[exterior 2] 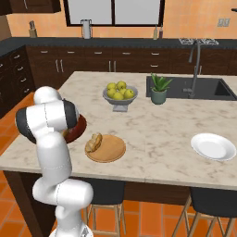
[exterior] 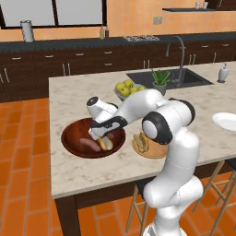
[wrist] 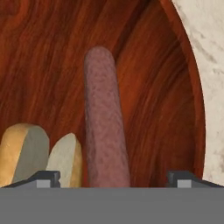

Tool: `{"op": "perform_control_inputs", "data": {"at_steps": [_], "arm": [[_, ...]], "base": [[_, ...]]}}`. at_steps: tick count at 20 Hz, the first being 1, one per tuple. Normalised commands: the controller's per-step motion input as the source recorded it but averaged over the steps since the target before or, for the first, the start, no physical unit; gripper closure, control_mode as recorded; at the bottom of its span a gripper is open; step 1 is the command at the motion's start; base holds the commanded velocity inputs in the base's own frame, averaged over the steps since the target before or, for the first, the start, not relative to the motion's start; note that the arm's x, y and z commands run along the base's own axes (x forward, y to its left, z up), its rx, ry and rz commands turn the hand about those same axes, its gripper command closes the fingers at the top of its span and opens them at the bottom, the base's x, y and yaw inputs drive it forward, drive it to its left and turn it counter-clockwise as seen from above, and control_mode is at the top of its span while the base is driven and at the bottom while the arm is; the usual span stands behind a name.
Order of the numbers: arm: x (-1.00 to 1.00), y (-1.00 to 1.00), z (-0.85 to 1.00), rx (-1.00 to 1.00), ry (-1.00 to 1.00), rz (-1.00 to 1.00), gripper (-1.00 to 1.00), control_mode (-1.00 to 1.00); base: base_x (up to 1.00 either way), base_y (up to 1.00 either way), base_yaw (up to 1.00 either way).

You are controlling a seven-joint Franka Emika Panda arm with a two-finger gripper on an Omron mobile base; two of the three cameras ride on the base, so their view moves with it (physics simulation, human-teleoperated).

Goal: Place one bun and one sausage from the bowl on each plate.

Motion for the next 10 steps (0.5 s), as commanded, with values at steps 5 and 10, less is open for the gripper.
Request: {"op": "perform_control_inputs", "data": {"at_steps": [5, 10], "arm": [[0.19, 0.00, -0.23, -0.03, 0.00, 0.00, -1.00, -1.00], [0.12, -0.17, -0.28, -0.01, -0.03, 0.00, -1.00, -1.00]], "base": [[0.00, 0.00, 0.00], [0.00, 0.00, 0.00]]}}
